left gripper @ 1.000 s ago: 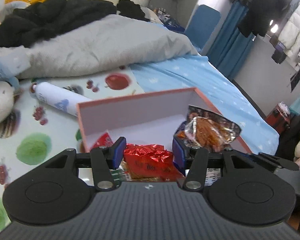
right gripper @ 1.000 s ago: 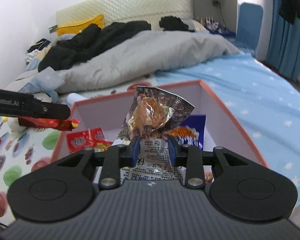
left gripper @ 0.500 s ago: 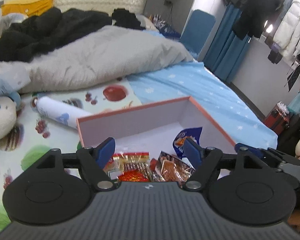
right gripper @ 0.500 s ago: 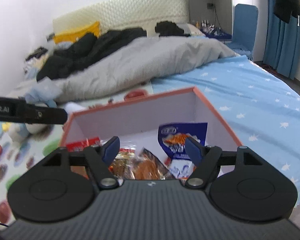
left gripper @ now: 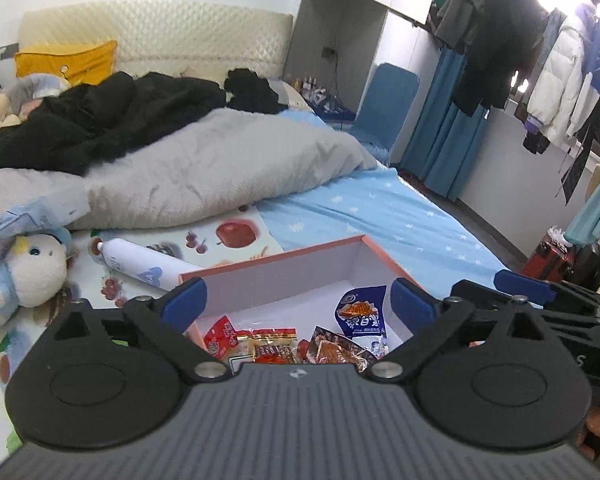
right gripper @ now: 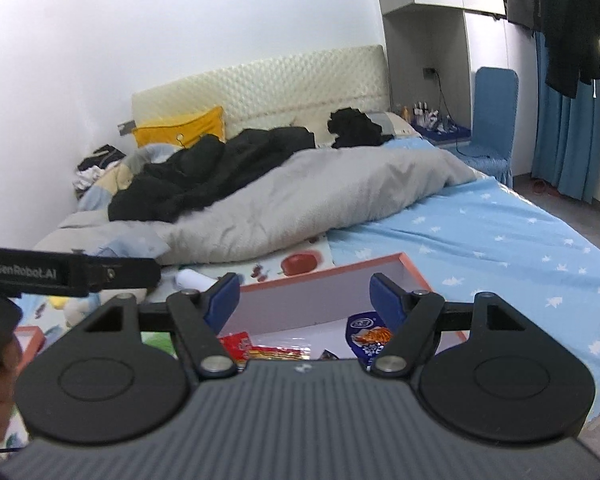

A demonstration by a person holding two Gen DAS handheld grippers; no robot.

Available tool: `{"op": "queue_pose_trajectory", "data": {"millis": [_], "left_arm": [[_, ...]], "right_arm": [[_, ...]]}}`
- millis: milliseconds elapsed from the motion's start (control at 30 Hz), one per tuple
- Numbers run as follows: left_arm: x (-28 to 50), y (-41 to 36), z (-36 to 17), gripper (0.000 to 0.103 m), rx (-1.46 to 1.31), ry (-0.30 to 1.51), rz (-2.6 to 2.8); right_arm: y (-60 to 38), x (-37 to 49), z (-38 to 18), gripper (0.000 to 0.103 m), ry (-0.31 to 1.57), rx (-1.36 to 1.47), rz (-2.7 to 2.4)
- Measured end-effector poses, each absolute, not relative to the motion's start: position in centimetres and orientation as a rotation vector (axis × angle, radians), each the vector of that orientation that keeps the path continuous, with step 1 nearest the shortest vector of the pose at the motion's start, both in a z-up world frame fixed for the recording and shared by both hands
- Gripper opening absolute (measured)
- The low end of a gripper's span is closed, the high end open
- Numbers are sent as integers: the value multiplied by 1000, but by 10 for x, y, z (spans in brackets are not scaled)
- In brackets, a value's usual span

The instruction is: Organize snacks

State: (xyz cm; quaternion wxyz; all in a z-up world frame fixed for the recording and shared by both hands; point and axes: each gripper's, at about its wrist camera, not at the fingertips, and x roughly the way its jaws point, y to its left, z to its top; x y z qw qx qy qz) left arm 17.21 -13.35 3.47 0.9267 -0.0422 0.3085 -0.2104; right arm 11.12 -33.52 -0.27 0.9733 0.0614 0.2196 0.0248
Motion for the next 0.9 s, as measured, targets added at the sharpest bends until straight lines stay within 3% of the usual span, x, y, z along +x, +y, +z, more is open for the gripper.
{"op": "queue_pose_trajectory", "data": {"millis": [400, 900], "left_arm": [[123, -112, 31, 103, -98, 615, -407], [80, -99, 18, 103, -86, 632, -356]], "right_arm": [[-320, 67, 11, 74, 388, 115, 30], [-301, 42, -28, 74, 483, 135, 26]]}}
